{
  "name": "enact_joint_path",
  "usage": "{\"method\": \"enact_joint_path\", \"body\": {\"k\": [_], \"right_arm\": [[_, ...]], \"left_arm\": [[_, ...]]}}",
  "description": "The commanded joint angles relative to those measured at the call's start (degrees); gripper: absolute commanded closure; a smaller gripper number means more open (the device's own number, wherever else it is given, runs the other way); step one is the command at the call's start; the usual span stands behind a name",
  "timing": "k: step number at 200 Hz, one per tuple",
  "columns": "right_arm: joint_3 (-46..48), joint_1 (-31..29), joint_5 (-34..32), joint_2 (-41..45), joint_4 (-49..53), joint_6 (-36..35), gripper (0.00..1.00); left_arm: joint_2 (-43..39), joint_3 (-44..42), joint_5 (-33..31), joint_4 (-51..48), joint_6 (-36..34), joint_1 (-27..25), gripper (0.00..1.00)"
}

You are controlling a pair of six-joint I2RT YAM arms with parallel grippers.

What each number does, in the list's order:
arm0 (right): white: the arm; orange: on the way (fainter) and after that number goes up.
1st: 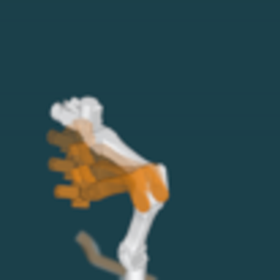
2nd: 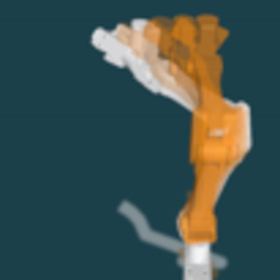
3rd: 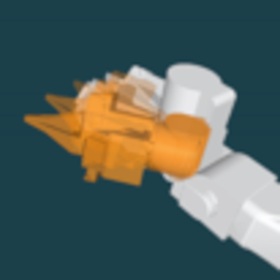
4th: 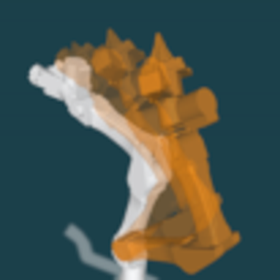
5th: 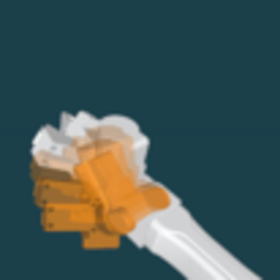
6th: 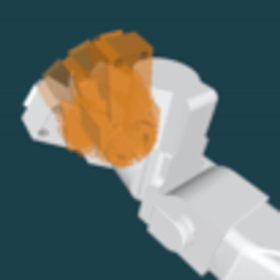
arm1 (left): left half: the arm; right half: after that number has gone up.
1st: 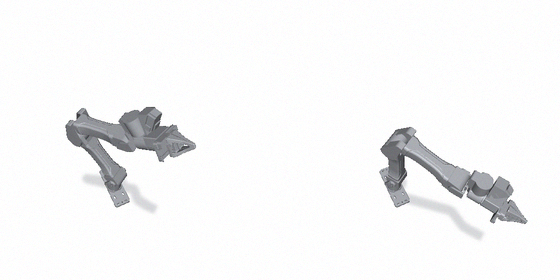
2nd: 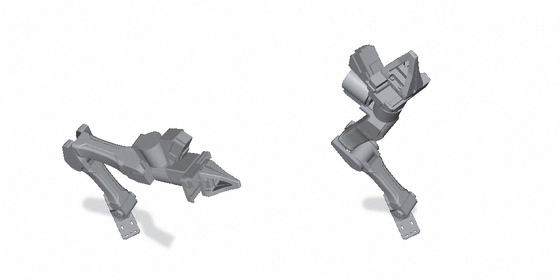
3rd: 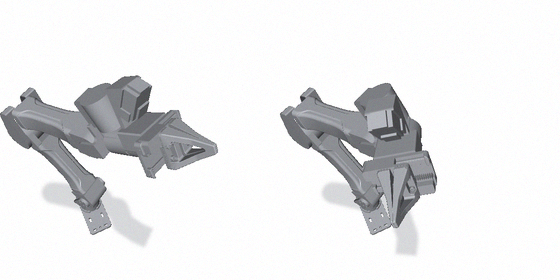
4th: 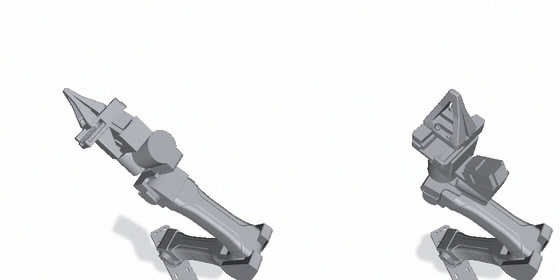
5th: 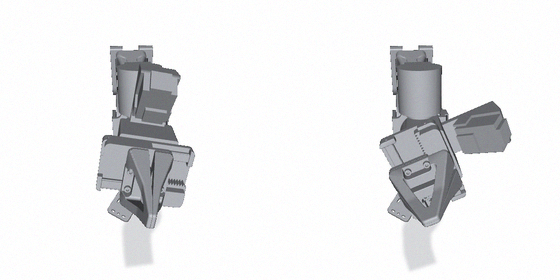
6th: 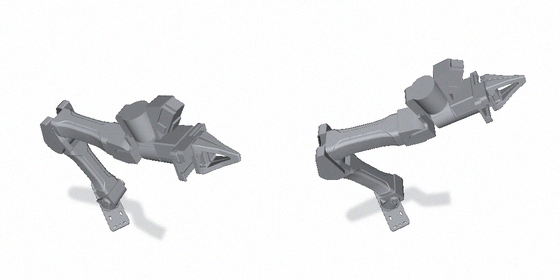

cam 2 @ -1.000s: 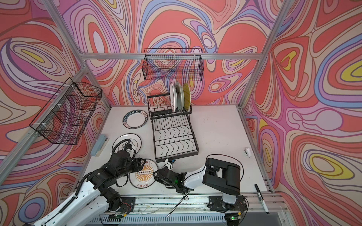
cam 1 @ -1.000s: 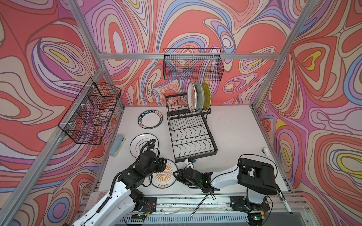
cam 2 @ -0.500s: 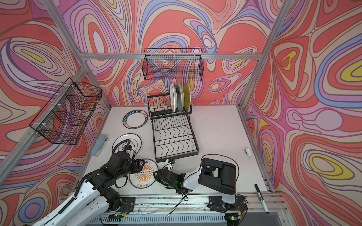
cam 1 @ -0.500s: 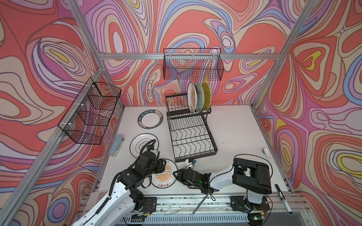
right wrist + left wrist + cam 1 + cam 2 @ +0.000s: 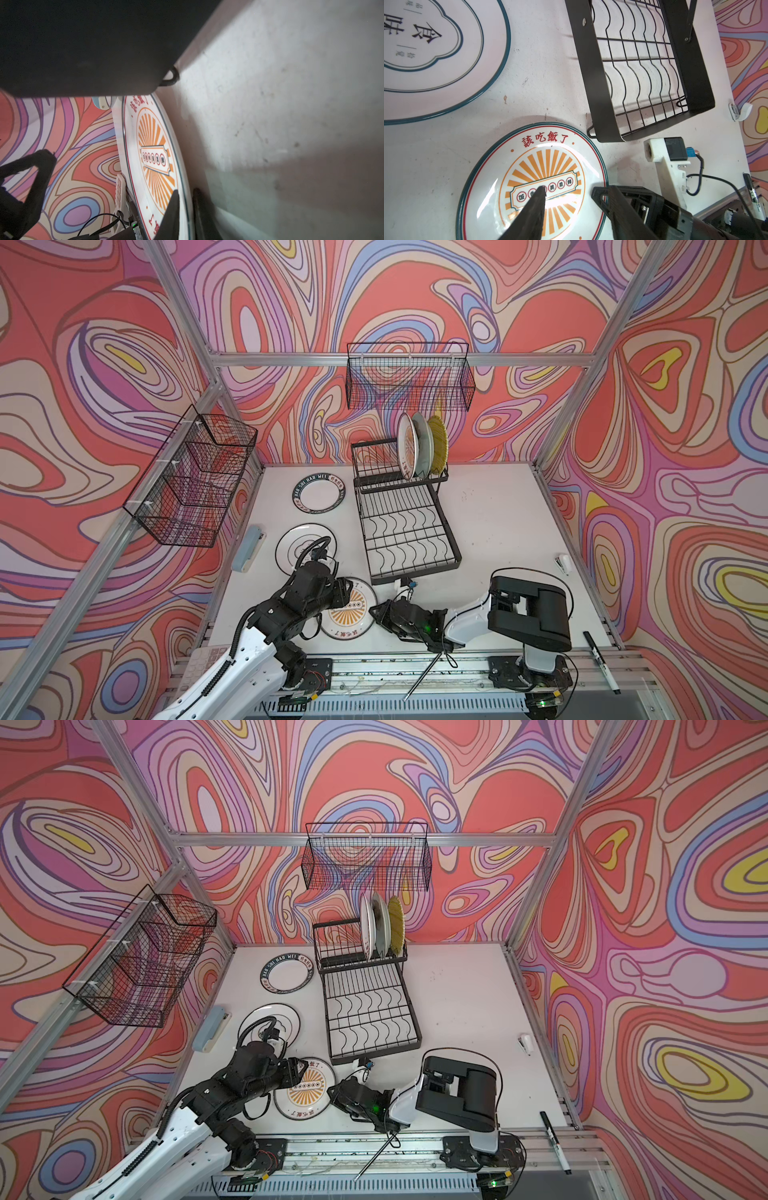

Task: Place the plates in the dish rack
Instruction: 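Grasp the edge of the table sunburst plate with the right gripper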

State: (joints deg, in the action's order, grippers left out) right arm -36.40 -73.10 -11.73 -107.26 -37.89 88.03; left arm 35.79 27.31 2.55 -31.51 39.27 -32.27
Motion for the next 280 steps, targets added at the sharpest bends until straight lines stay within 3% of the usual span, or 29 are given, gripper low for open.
{"method": "enact_joint_path", "body": {"k": [1,111,186,280], "right_arm": [[1.25,-0.30,0.20,-1.96,3.02,-0.30,0.89],[0.39,-0.31,1.14,-1.00,0.25,-4.71,1.00],[-2.44,-0.66,2.67,1.42,-0.02,-11.01,1.00],[-2.62,-0.70,2.42,7.38,-0.22,-14.28,1.00]], "left_arm": [[-0.81,1.61,-0.46,-2.72,0.41,-0.14,0.48],[-1.63,4.49,-1.67,-4.94,1.22,-0.07,0.48],[-0.82,7.02,-6.81,-9.09,3.18,-0.07,0.47],[-0.05,7.53,-6.81,-8.00,3.98,-0.12,0.48]]}}
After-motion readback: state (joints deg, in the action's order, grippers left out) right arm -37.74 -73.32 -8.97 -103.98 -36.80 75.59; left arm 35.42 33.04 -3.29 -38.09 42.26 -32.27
